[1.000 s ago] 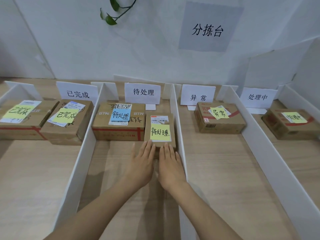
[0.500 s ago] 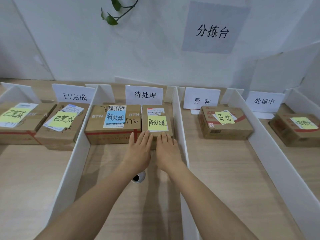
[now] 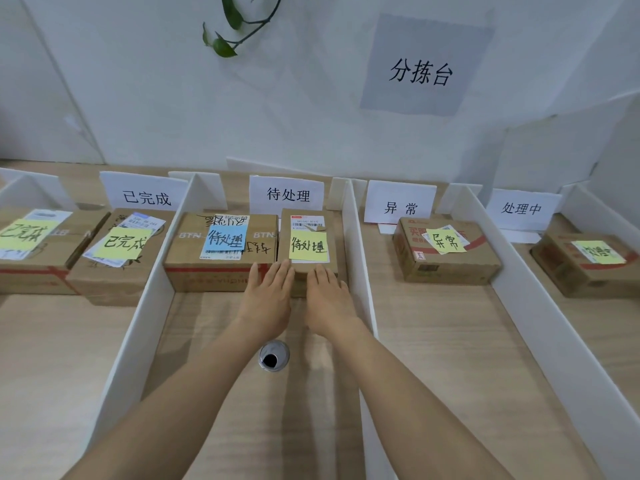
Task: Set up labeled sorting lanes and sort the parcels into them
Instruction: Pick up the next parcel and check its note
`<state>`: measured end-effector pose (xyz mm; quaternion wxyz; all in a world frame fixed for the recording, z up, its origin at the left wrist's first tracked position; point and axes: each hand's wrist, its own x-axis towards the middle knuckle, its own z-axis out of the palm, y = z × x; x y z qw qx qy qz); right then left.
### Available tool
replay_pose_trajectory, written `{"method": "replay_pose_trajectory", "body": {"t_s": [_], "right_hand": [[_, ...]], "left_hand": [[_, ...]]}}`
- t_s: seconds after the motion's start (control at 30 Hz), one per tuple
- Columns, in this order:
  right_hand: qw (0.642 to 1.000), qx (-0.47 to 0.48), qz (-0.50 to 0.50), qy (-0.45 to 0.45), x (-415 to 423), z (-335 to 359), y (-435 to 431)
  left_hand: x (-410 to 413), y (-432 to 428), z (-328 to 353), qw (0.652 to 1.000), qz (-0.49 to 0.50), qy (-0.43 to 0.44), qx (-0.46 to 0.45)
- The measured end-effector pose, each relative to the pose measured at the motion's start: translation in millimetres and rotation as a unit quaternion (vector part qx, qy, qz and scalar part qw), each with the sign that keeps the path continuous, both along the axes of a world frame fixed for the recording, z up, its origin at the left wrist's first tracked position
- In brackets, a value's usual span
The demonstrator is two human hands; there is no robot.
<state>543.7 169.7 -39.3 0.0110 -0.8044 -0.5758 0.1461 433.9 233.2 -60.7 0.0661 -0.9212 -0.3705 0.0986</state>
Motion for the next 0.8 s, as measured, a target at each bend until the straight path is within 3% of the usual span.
{"method": "replay_pose_trajectory", "body": {"t_s": [0.2, 0.63, 0.8], "right_hand": [[0.998, 0.034, -0.021, 0.046, 5, 17, -12], [0.956, 0.276, -0.081, 0.057, -43, 136, -69], [0.932, 0.338, -0.088, 0.1, -82, 187, -110]], "left_hand": [[-11, 2, 18, 0.989, 0.045, -0.092, -0.107], [-81, -44, 140, 0.936, 0.068, -0.332, -0.099], [-115, -83, 195, 0.929, 0.067, -0.355, -0.076]]}}
